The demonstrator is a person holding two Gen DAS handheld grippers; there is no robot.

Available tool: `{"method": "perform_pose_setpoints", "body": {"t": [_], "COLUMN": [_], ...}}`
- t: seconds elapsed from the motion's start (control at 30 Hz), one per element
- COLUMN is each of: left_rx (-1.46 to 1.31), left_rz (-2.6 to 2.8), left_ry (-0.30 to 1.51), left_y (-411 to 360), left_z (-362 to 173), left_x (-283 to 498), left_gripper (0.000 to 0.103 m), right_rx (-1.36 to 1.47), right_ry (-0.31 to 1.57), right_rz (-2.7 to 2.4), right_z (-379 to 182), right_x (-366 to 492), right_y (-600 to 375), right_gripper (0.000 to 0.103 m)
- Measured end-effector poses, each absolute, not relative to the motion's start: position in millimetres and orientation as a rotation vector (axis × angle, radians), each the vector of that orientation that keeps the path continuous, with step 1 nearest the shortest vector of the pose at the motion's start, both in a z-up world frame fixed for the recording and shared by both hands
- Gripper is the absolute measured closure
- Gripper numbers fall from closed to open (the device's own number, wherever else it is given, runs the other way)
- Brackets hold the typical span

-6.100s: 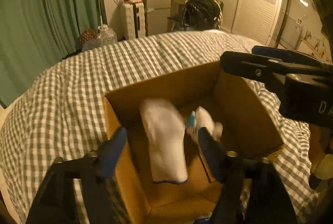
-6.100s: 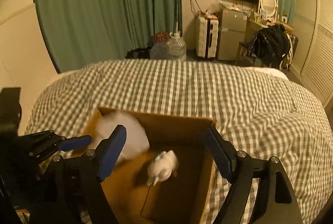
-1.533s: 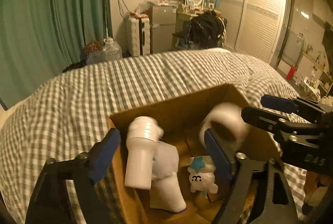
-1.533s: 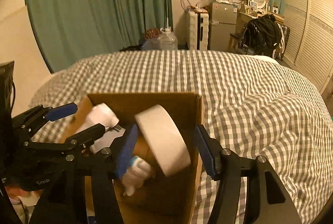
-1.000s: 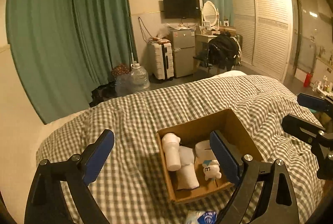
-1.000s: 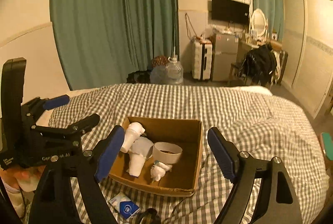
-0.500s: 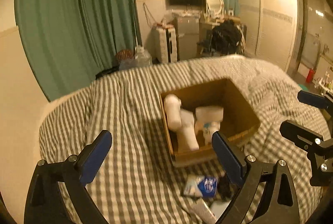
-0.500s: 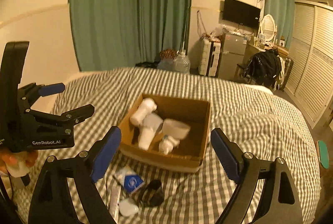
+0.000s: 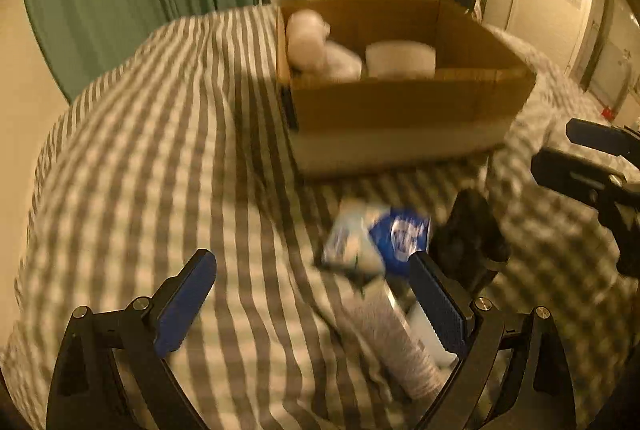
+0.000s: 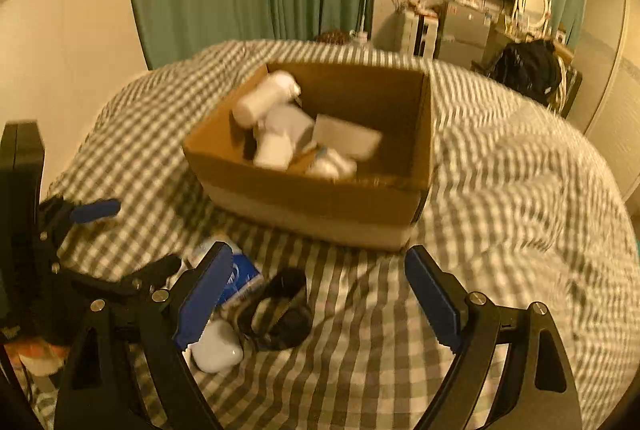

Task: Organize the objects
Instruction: 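Grasp the cream tube with the left tool while the right tool grasps the black cup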

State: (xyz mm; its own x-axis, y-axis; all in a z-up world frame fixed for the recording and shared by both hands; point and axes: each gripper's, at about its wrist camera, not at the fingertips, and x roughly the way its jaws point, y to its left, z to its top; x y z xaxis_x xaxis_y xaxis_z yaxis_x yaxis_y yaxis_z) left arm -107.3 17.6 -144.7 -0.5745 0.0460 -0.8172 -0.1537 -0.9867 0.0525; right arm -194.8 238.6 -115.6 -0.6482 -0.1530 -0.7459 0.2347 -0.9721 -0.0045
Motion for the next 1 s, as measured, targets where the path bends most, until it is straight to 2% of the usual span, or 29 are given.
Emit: {"method": "perform_pose_setpoints", "body": {"t": [0.17,0.23,0.3,0.37,0.4,0.43,0.6,0.67,0.73,1.0], "left_rx": [-1.425,-1.461,-1.511,-1.522,-1.512,-1.511,-1.531,-1.539,-1.524,-1.446], "left_rz": [2.61,2.544,2.484,2.442,2.412,2.385,2.34,2.344,2.363,2.489], "left_ry": [0.158,0.141,0.125,0.098,0.068,0.039,-0.029,-0.048,-0.076,-0.01], "left_y": [25.9,30.7,33.0,33.6,33.2,32.6,26.7,23.2,17.6,5.3], "left_z": [-156.6,-165.2,-175.9,-181.6,-181.9,-182.1,-183.5,-180.8,-172.7,-151.3], "left_x": [-93.8,-87.4,-82.2,-78.1,-76.5,-76.1,-73.9,-74.9,-77.0,-86.8], "left_gripper": [0.004,0.007,0.022,0.042,0.048,0.059,0.069,0.081,0.087,0.09], "right_rx": [1.283,1.264,1.254,1.267,1.272,1.275,1.284,1.29,1.303,1.366], "right_ry": [0.068,0.034,0.016,0.004,-0.004,-0.009,0.02,0.021,0.023,0.141], "right_rz": [-2.637,-2.652,-2.664,-2.666,-2.664,-2.664,-2.674,-2.667,-2.657,-2.558], "right_z": [-145.9,-145.7,-144.7,-146.9,-147.7,-147.4,-148.7,-150.2,-152.1,-167.0], "right_x": [-197.1,-195.5,-193.8,-193.0,-193.1,-193.5,-192.5,-192.8,-193.5,-193.8], "right_y": [244.9,247.0,248.5,249.4,249.5,249.5,245.0,243.1,240.8,217.3], "right_gripper": [0.015,0.015,0.015,0.015,0.015,0.015,0.015,0.015,0.015,0.015]}}
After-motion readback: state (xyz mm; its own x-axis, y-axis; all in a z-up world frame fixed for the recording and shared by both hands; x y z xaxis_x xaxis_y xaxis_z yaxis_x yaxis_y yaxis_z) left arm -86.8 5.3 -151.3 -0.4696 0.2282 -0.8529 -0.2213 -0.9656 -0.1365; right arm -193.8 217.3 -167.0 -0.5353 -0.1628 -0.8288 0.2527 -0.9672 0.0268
